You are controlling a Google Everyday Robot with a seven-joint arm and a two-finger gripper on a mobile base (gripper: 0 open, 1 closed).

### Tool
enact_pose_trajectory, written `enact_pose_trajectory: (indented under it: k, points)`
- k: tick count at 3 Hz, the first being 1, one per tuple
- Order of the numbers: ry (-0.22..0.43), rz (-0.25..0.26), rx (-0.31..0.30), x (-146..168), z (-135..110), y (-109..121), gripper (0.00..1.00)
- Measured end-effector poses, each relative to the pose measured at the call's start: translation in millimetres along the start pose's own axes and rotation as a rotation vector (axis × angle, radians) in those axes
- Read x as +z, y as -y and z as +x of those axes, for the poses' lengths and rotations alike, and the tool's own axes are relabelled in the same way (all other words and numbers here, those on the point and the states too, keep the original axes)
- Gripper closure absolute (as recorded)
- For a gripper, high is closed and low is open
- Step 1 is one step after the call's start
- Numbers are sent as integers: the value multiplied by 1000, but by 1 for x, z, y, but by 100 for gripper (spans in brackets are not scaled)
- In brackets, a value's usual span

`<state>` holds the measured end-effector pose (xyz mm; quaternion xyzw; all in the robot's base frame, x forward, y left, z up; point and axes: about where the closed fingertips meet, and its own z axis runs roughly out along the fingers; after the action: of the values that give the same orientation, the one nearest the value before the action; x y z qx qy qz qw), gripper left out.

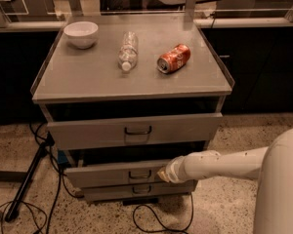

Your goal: Close middle drawer

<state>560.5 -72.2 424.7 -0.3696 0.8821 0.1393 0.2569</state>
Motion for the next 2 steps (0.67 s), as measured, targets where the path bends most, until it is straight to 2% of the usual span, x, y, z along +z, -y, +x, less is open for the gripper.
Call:
enact_pose_trajectory:
  k: [1,2]
  points:
    - [38,6,-49,-5,-12,-13,100]
    - [38,6,-49,-5,-12,-13,100]
